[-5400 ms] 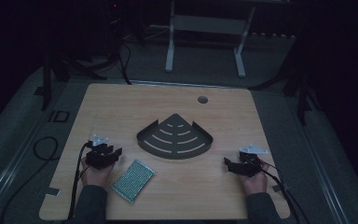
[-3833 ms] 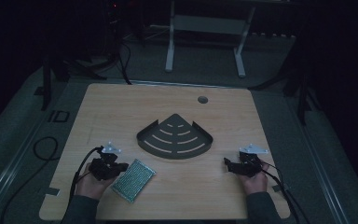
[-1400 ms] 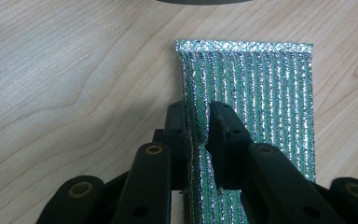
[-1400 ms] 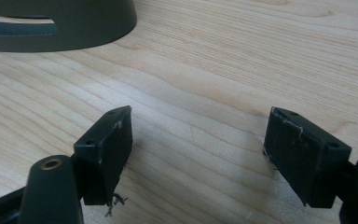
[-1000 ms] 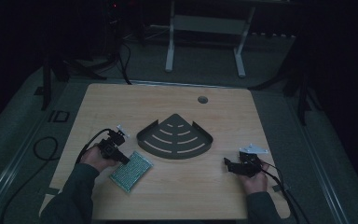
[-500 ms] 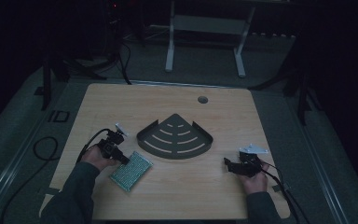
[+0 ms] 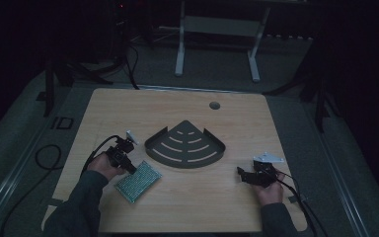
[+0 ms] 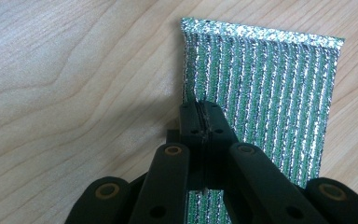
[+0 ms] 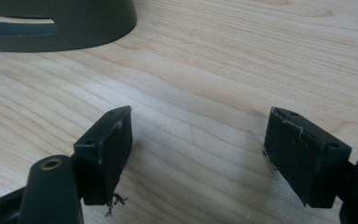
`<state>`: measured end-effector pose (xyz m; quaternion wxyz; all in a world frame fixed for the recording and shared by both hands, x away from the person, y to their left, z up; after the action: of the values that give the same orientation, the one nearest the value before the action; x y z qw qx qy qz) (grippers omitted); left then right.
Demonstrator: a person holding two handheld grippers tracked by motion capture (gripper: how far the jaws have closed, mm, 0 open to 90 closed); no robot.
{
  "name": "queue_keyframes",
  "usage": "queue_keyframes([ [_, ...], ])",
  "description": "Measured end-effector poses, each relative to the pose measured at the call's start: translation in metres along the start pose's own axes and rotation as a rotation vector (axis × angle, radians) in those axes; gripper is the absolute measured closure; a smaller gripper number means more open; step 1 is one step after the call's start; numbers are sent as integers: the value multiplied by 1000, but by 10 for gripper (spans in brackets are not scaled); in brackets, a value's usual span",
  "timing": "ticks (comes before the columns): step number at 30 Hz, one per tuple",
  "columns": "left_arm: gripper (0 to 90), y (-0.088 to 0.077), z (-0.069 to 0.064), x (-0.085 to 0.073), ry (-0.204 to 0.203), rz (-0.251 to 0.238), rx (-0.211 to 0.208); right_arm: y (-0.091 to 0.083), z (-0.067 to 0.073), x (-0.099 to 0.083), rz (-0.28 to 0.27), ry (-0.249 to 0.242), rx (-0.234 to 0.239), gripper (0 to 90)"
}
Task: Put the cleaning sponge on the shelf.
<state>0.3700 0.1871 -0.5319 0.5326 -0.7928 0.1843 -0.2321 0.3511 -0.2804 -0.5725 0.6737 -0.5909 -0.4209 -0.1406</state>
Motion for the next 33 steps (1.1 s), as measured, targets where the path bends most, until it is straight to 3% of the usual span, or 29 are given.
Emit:
queue_keyframes([
  [14, 900, -17, -5, 1, 44, -9, -13, 0, 0, 0, 0, 0, 0, 229],
  [33, 900, -42, -4, 1, 47, -67, 6, 0, 0, 0, 0, 0, 0, 229],
])
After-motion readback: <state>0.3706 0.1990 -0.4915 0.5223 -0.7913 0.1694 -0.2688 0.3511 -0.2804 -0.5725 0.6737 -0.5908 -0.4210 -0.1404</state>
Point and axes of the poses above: each handheld gripper's, and its own axes: y roughly forward along the jaws, x roughly out of its top, z roughly to its left, the point moved 2 cm from there along y, roughly forward along the jaws, and after that the axes turned 4 degrees about -x, right-handed, at the moved point
